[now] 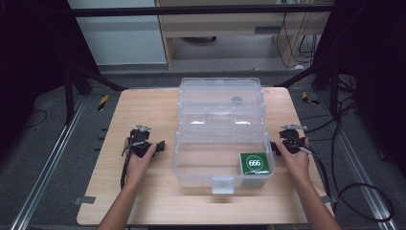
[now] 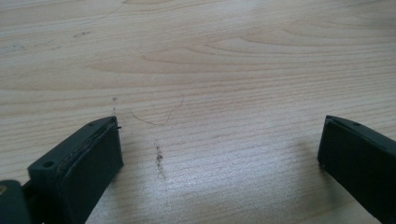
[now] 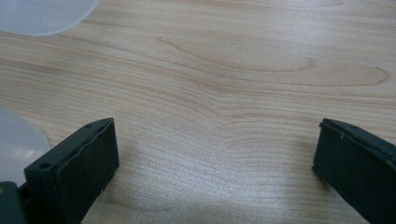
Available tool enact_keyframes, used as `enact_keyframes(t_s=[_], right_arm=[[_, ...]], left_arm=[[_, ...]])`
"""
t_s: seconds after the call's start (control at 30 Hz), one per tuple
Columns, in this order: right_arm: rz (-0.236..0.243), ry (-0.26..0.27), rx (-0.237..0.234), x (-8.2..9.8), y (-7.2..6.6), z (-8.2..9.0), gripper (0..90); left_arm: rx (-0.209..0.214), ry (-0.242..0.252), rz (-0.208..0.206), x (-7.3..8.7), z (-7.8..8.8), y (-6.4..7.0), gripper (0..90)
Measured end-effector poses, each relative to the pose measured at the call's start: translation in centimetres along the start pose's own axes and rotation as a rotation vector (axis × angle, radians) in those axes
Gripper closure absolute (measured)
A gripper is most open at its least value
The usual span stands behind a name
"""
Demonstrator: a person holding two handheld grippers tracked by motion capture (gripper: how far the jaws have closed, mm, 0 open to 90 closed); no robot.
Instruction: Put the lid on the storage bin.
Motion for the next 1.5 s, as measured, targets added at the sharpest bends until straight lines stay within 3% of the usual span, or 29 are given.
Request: enact_keyframes(t_s=[0.1,0.17,0.2,0.23,0.27,0.33,0.4,0.47,0.5,0.53,0.6,0.63,0.67,0.7,0.73,0.77,0.8,0.83,0.87,0.9,0.93,1.03,1.07,1.2,1.5], right_arm=[[0.034,-0.001,-0.027,0.1,0.2,0.1,1.6],[0.070,-0.011,-0.032,0.0,0.5,0.7,9.3],[0.070,-0.011,-0.032,0.0,0.5,0.7,9.3],[0.148,-0.013,-0.023,-0.3,0.8,2.1,7.4],[0.184,-0.014,-0.028,-0.4,0.9,2.9,8.8],[0.256,-0.027,-0.043,-0.7,1.1,4.6,9.5],[0.315,-0.040,-0.050,-1.1,1.3,6.3,10.9],[0.371,-0.049,-0.059,-1.8,1.4,8.0,12.3],[0.393,-0.050,-0.076,-2.1,1.2,8.9,13.6],[0.414,-0.046,-0.084,-2.6,1.1,9.7,14.4],[0.442,-0.050,-0.092,-3.1,1.0,10.5,14.5],[0.504,-0.048,-0.104,-4.3,0.5,12.2,15.3],[0.504,-0.048,-0.104,-4.3,0.5,12.2,15.3],[0.567,-0.044,-0.118,-5.7,-0.1,13.7,16.2],[0.567,-0.044,-0.118,-5.7,-0.1,13.7,16.2],[0.631,-0.036,-0.132,-7.1,-0.7,15.0,18.5],[0.655,-0.029,-0.140,-7.9,-0.9,15.4,19.6],[0.676,-0.025,-0.146,-8.6,-1.1,15.8,21.9],[0.676,-0.025,-0.146,-8.6,-1.1,15.8,21.9],[0.714,-0.015,-0.161,-10.1,-1.4,16.3,24.6],[0.731,-0.011,-0.167,-10.8,-1.6,16.5,27.7],[0.779,0.000,-0.176,-12.3,-2.0,16.7,32.2],[0.810,0.010,-0.190,-13.7,-2.6,17.0,37.5],[0.897,0.007,-0.212,-15.8,-4.4,17.3,44.4],[1.037,-0.039,-0.264,-17.9,-7.9,15.2,49.3]], left_arm=[[0.015,-0.002,-0.011,0.0,0.1,0.0,0.0],[0.021,-0.013,-0.018,0.1,0.2,-0.1,0.0],[0.029,-0.042,-0.036,0.3,0.5,0.0,0.0],[0.061,-0.076,-0.085,0.3,1.2,0.2,6.0],[0.059,-0.084,-0.115,0.2,1.6,0.2,10.3],[0.049,-0.106,-0.168,0.1,2.7,0.3,8.8],[0.068,-0.112,-0.192,-0.3,4.2,0.6,7.7],[0.132,-0.095,-0.220,-1.0,6.0,1.2,3.6],[0.132,-0.095,-0.220,-1.0,6.0,1.2,4.1],[0.180,-0.071,-0.255,-1.7,8.1,2.0,3.7],[0.187,-0.061,-0.268,-2.1,9.0,2.5,3.7],[0.207,-0.045,-0.329,-2.7,10.8,3.5,3.8],[0.207,-0.045,-0.329,-2.7,10.8,3.5,3.8],[0.222,-0.025,-0.378,-3.2,12.3,4.7,3.8],[0.222,-0.025,-0.378,-3.2,12.3,4.7,4.1],[0.251,-0.036,-0.418,-3.3,13.6,6.2,4.0],[0.251,-0.060,-0.433,-3.2,14.3,6.9,4.1],[0.265,-0.053,-0.487,-3.4,14.7,7.7,4.1],[0.265,-0.053,-0.487,-3.4,14.7,7.7,4.1],[0.272,-0.055,-0.548,-3.3,15.5,9.1,4.1],[0.283,-0.065,-0.577,-3.2,15.8,9.7,4.1],[0.321,-0.057,-0.604,-3.2,16.6,11.0,4.2],[0.351,-0.061,-0.639,-3.0,17.1,12.1,4.7],[0.404,-0.098,-0.694,-2.4,17.4,13.9,5.5],[0.456,-0.166,-0.807,-1.4,17.1,16.8,10.8]])
Point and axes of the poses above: each handheld gripper's, and its own axes: z roughly backward along the jaws, x roughly out of its underside, y roughly to its right, the point moved 7 cm from there along -z, roughly forward along the jaws, and after that the axes turned 12 degrees about z, right-handed, at the moved point
